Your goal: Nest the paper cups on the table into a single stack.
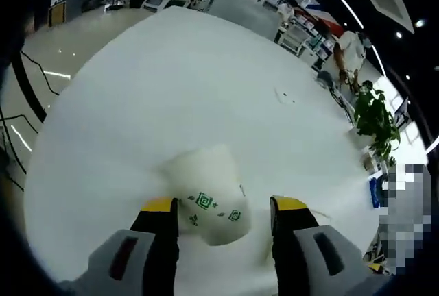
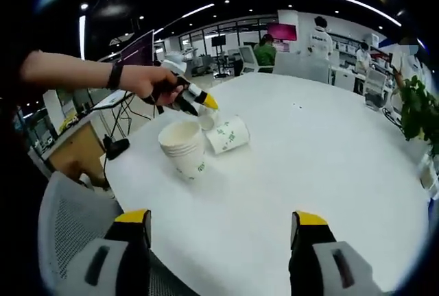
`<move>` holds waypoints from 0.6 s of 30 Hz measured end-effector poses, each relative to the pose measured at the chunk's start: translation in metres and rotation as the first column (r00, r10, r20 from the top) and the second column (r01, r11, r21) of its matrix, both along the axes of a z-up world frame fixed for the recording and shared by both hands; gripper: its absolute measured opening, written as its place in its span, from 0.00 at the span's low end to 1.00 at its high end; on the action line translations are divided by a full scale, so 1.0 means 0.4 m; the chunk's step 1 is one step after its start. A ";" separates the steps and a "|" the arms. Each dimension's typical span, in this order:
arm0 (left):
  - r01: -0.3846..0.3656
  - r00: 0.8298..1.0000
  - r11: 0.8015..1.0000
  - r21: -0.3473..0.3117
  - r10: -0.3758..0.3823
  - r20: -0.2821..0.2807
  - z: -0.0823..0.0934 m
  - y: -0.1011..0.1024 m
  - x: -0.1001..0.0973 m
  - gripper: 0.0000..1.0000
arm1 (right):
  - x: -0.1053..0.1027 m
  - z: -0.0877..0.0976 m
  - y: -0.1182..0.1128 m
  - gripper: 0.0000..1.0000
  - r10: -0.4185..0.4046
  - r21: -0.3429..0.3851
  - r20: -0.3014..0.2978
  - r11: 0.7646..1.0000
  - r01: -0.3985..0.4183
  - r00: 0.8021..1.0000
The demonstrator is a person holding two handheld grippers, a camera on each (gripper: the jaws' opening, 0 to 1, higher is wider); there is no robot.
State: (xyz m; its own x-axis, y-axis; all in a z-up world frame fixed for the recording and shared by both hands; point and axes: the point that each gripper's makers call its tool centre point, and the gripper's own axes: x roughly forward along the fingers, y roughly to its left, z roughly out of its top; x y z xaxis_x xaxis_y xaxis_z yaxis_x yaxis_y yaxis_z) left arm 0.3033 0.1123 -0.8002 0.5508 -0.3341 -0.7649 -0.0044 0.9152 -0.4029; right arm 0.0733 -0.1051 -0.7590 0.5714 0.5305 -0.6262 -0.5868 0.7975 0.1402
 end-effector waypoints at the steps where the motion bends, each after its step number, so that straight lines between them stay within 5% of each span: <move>1: 0.001 1.000 1.000 0.002 -0.001 -0.011 -0.005 -0.007 0.000 0.52 | -0.002 -0.004 -0.004 0.85 -0.002 -0.005 -0.004 1.000 0.002 1.000; 7: -0.026 0.999 1.000 -0.001 0.026 -0.047 -0.025 -0.007 0.001 0.38 | -0.011 -0.017 -0.013 0.84 -0.009 -0.012 -0.025 1.000 0.009 1.000; 15: 0.054 0.997 0.997 0.059 -0.057 0.054 0.013 0.016 -0.004 0.35 | 0.001 -0.017 -0.019 0.83 -0.006 -0.012 -0.024 1.000 0.006 1.000; 18: 0.106 0.989 0.986 0.129 -0.118 0.091 0.020 0.038 -0.002 0.34 | 0.010 -0.019 -0.022 0.83 0.001 -0.014 -0.020 1.000 -0.001 1.000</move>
